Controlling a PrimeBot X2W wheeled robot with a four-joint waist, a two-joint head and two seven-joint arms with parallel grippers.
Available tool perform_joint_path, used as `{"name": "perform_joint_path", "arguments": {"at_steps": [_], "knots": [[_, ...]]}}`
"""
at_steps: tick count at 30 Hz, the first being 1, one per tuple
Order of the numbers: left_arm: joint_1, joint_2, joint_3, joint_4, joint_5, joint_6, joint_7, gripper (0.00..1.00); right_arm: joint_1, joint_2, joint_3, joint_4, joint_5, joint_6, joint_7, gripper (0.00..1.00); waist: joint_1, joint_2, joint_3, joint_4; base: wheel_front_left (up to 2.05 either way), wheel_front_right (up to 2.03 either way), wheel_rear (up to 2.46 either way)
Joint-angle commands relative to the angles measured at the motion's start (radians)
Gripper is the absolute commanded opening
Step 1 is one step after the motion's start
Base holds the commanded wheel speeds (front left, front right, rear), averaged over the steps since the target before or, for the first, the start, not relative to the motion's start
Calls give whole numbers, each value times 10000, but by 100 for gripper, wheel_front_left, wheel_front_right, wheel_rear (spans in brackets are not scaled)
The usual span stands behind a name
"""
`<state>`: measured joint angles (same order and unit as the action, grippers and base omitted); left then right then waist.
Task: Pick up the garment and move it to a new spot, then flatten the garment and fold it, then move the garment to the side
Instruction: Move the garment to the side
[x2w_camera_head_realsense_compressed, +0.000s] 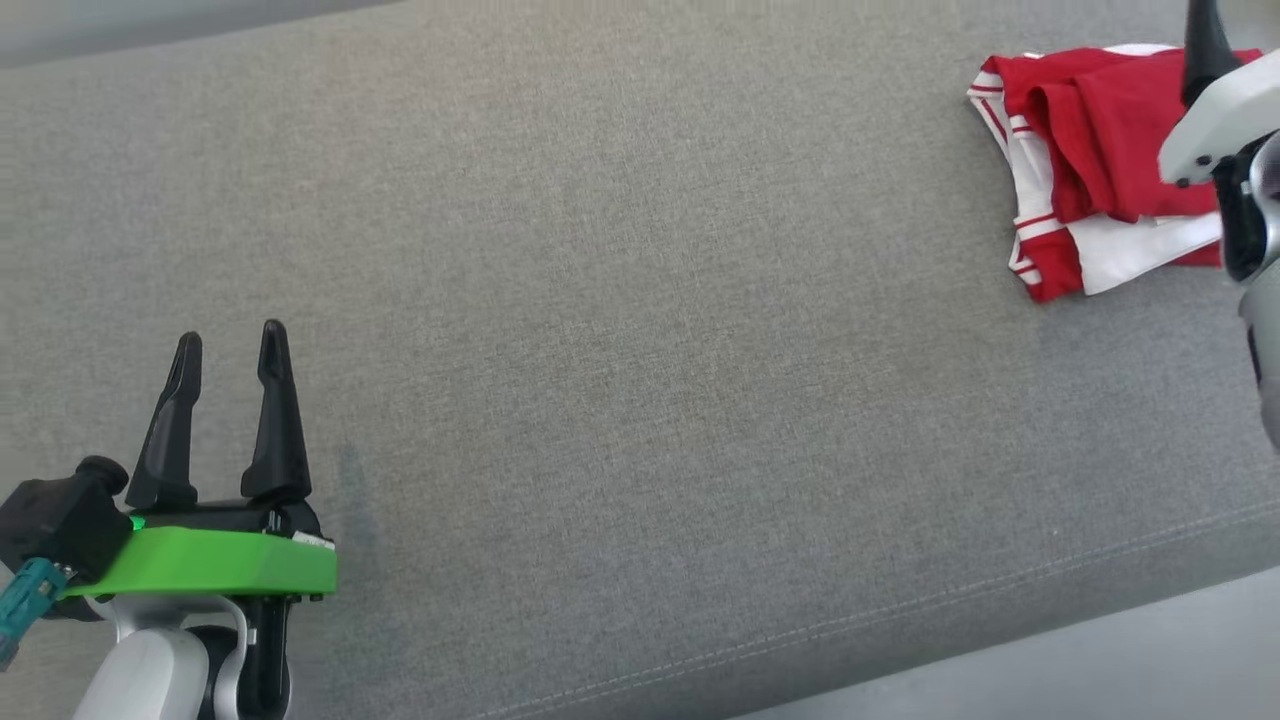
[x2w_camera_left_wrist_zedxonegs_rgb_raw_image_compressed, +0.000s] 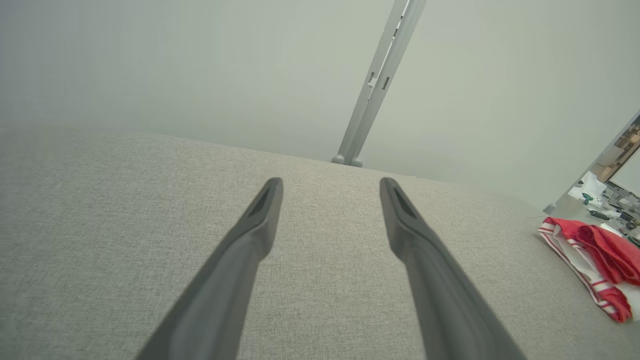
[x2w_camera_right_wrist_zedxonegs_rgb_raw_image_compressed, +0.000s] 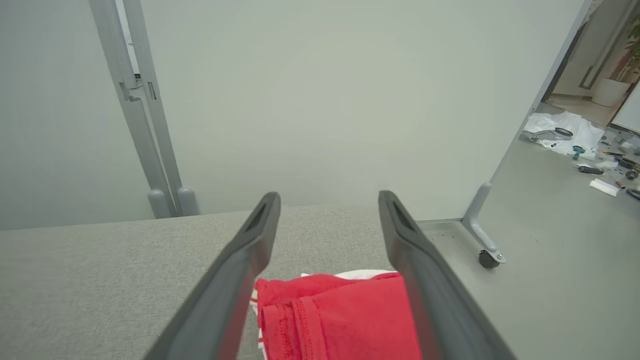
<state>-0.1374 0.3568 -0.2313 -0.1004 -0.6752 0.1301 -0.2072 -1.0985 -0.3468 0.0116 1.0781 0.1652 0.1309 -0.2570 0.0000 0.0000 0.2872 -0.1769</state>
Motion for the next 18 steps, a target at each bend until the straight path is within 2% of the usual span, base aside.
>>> {"name": "perform_joint_path", "arguments": {"at_steps": [1,5,10,14,18], "knots": [[-111,-33,78,132,58,46,-106,100,385,42,204,-239,266,-5,-55,100,0,0,-751,233,0,0,0],[53,-103,132,600,268,159,-278,100,1481,156,870,-1167,1093,-5,-68,100,0,0,-1278,483,0,0,0],[427,-69,355,1122,491,575,-399,100,2842,331,1139,-2535,1809,-5,-65,100,0,0,-1724,646,0,0,0],[690,-167,293,1521,504,762,-350,100,3896,401,884,-3645,1936,-5,-71,100,0,0,-2007,846,0,0,0],[946,-283,288,1728,418,793,-408,100,5033,642,328,-4881,1542,-5,9,100,0,0,-2249,998,0,0,0]]}}
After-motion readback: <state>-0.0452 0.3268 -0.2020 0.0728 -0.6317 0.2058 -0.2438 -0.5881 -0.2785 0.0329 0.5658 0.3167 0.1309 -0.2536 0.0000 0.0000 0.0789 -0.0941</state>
